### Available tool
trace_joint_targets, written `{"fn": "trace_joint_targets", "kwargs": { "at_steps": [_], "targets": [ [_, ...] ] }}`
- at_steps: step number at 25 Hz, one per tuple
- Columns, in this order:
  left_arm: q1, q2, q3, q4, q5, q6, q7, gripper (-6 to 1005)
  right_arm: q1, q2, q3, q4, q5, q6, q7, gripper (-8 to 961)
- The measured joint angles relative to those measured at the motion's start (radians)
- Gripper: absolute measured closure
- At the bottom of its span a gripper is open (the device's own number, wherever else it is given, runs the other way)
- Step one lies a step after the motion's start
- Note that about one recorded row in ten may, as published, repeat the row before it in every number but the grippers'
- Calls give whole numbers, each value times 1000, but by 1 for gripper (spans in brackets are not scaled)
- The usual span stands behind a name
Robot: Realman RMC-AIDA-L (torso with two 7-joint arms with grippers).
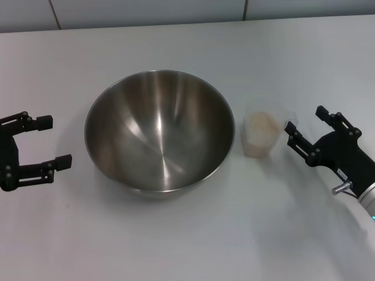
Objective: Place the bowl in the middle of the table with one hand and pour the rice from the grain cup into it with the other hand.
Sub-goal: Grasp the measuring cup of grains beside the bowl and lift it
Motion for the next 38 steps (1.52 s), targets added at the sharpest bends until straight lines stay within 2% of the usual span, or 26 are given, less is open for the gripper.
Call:
{"fn": "trace_joint_targets", "kwargs": {
  "at_steps": [13, 38],
  "targets": [
    [5, 0, 0, -14, 0, 0, 8, 153, 33, -1, 26, 3, 0, 61, 1, 231],
    [5, 0, 0, -25, 5, 0, 13, 153, 41, -2, 20, 6, -5, 63, -9, 234]
  ]
}}
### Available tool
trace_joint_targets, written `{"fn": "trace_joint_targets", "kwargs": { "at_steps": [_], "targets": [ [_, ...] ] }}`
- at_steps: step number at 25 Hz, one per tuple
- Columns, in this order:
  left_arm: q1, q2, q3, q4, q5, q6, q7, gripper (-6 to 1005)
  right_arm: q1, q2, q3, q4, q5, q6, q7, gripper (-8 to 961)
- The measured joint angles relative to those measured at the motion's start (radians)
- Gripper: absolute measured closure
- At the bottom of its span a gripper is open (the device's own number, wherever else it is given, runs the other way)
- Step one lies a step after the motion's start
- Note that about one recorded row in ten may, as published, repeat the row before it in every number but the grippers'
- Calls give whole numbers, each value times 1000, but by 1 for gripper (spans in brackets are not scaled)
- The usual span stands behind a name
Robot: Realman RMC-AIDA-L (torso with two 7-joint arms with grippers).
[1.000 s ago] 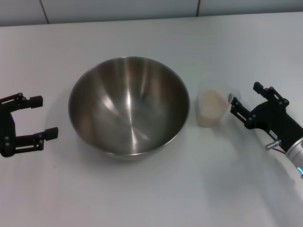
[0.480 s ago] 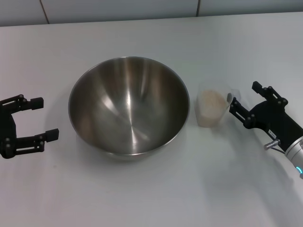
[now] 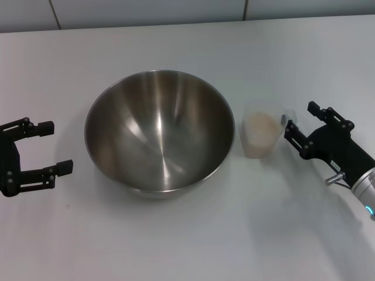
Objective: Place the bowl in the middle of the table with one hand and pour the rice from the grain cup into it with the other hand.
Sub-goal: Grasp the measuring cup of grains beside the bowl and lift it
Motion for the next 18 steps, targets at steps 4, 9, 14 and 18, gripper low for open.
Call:
{"fn": "trace_joint_targets", "kwargs": {
  "at_steps": [4, 9, 14, 18],
  "targets": [
    [0, 0, 0, 0, 0, -2, 0, 153, -2, 0, 16, 1, 4, -1, -18, 234],
    [0, 0, -1, 0, 0, -7, 1, 153, -3, 0, 18, 2, 5, -1, -20, 569],
    [0, 0, -1, -2, 0, -10, 1, 153, -3, 0, 18, 2, 5, 0, -20, 766],
    [0, 0, -2, -2, 0, -11, 2, 153, -4, 0, 18, 2, 6, 0, -20, 913]
  ]
}}
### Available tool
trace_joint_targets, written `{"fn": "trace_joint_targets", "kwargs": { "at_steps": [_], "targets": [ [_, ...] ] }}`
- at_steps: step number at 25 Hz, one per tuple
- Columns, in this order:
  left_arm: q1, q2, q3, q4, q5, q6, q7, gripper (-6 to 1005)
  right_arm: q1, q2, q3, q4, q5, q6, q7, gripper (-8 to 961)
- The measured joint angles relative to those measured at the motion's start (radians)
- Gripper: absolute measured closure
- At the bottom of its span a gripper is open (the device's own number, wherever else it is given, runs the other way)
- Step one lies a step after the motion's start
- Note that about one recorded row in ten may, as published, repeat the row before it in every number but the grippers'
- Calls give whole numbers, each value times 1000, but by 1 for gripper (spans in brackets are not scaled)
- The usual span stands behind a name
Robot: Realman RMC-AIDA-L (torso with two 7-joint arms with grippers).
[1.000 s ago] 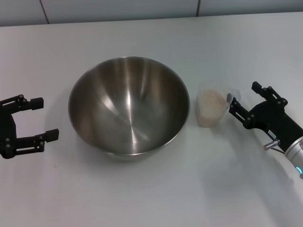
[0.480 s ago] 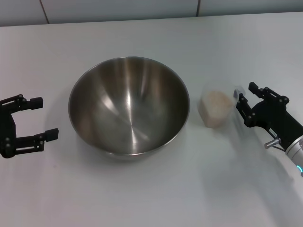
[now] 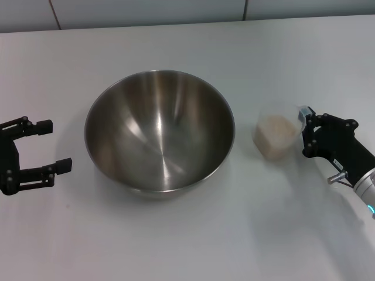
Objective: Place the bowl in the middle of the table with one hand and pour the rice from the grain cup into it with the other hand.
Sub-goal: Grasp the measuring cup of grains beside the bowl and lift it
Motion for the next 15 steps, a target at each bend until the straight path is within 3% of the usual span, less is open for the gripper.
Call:
{"fn": "trace_joint_targets", "kwargs": {
  "at_steps": [15],
  "targets": [
    [0, 0, 0, -10, 0, 0, 0, 153, 18, 0, 10, 1, 0, -8, 0, 947]
  ]
}}
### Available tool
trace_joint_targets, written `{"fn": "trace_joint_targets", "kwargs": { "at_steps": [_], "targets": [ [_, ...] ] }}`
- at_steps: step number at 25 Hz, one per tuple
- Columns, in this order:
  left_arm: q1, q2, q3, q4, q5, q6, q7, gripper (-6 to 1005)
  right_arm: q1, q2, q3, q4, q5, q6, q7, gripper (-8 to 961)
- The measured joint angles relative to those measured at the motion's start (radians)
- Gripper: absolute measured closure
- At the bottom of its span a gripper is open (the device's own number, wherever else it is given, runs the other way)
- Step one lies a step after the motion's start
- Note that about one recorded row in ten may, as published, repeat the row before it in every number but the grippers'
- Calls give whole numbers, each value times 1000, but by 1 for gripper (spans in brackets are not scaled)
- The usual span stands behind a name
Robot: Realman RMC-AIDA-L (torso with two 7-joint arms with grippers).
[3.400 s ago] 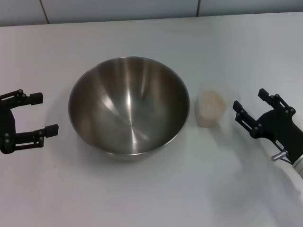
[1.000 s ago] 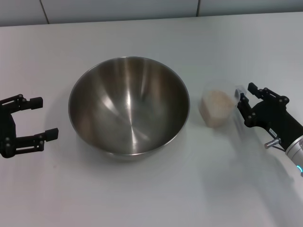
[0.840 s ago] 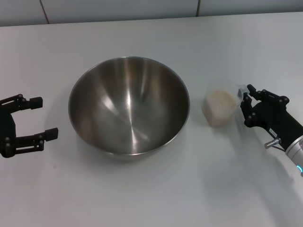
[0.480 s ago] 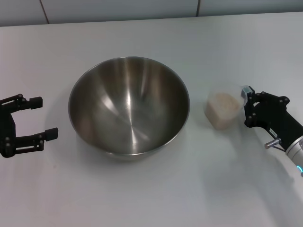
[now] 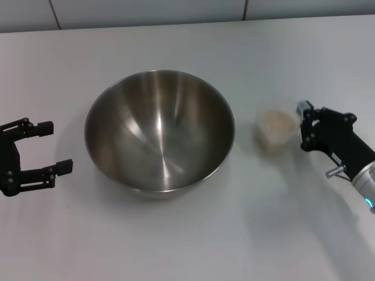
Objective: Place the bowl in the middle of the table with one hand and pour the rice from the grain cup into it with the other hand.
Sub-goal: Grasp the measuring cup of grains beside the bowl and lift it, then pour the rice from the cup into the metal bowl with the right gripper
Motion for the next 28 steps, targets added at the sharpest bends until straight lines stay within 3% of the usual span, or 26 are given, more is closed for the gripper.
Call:
{"fn": "trace_joint_targets", "kwargs": {
  "at_steps": [10, 15, 28],
  "targets": [
    [0, -12, -12, -17, 0, -1, 16, 153, 77, -6, 42, -9, -1, -125, -27, 947],
    [1, -15, -15, -43, -2, -1, 25, 153, 119, -6, 34, -5, -8, -202, -170, 947],
    [0, -17, -78, -66, -8, -1, 25, 153, 208, -6, 28, 47, -47, -212, -549, 946]
  ]
}}
